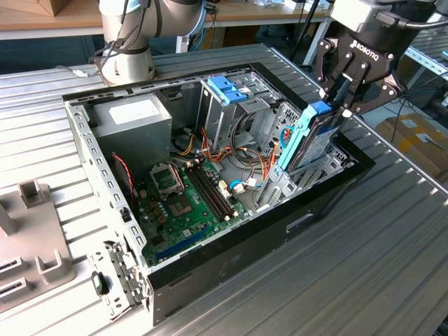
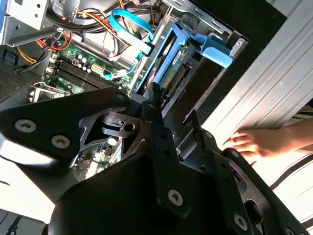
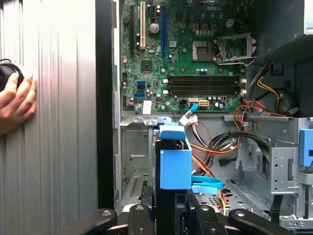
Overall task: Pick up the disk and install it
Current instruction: 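Insert the disk into the insertion slot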
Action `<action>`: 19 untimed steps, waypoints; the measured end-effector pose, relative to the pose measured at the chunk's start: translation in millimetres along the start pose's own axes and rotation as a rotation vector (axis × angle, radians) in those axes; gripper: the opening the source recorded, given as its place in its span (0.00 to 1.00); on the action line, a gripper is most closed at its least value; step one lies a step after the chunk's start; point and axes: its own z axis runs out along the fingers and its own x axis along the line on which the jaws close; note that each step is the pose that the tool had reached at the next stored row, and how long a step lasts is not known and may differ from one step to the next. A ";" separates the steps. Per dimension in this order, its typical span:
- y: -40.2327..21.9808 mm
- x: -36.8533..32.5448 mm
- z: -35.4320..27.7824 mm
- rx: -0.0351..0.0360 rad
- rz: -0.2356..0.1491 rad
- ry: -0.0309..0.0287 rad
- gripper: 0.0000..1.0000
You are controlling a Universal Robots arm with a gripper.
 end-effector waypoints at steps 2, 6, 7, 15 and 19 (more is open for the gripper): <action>0.1 -0.1 6.0 0.0000 0.000 0.0001 0.35; 0.3 -0.3 15.5 0.0000 0.000 0.0001 0.35; 0.3 -0.3 17.8 0.0000 0.000 0.0001 0.35; 0.6 -0.6 37.0 0.0000 0.000 0.0000 0.35; 0.9 -0.8 54.1 0.0000 0.000 0.0001 0.35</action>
